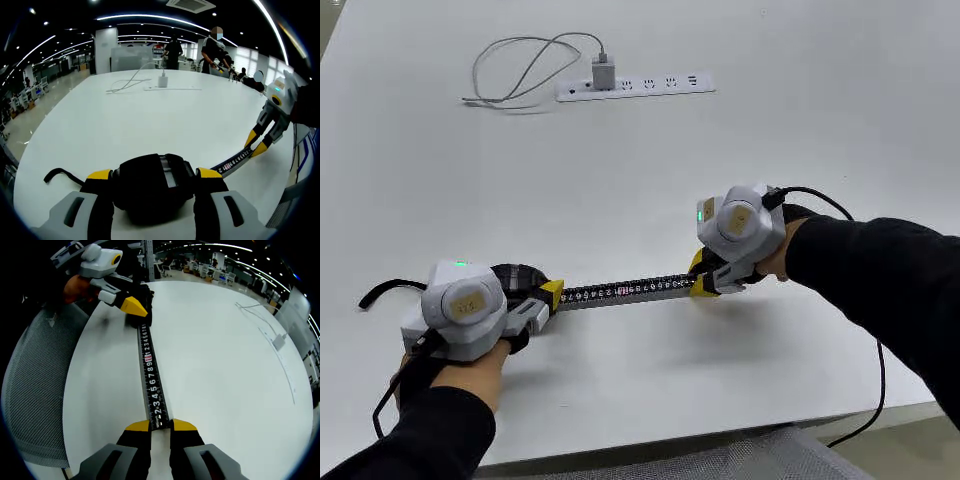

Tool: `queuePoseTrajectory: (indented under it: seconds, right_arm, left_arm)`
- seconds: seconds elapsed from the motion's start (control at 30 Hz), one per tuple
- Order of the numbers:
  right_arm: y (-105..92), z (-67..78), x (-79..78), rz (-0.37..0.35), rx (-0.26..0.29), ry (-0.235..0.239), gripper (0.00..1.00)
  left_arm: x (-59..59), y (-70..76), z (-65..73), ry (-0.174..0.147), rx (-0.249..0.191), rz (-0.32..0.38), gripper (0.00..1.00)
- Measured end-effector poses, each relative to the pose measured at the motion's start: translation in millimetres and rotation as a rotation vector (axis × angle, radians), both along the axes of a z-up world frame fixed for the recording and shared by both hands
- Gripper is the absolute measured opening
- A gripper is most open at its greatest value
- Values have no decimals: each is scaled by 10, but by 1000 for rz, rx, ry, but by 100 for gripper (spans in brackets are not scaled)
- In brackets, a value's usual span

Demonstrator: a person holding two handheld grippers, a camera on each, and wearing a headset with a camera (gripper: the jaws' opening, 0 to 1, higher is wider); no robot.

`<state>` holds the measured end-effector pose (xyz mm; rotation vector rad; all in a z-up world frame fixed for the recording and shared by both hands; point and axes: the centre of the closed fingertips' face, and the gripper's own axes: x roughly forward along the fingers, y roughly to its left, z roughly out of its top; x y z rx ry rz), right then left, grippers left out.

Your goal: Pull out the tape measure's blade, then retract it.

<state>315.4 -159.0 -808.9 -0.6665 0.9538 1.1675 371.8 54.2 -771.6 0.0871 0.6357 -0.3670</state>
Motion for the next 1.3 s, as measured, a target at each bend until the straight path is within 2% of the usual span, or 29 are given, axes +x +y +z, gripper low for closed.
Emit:
queuePoseTrajectory:
  seconds: [0.17, 0.37, 0.57, 1.3]
  right_arm:
    - [18, 3, 0, 5, -4, 0, 10]
    - [39, 8, 3, -4, 11, 2, 10]
    - [64, 13, 2, 8, 16, 1, 10]
    - [107, 11, -2, -8, 19, 0, 9]
  left_arm:
    - [7, 4, -5, 10, 6, 0, 60]
    - [0, 16, -2, 3, -12, -2, 60]
    - [0, 5, -5, -6, -7, -4, 60]
    - [-3, 7, -8, 12, -10, -11, 60]
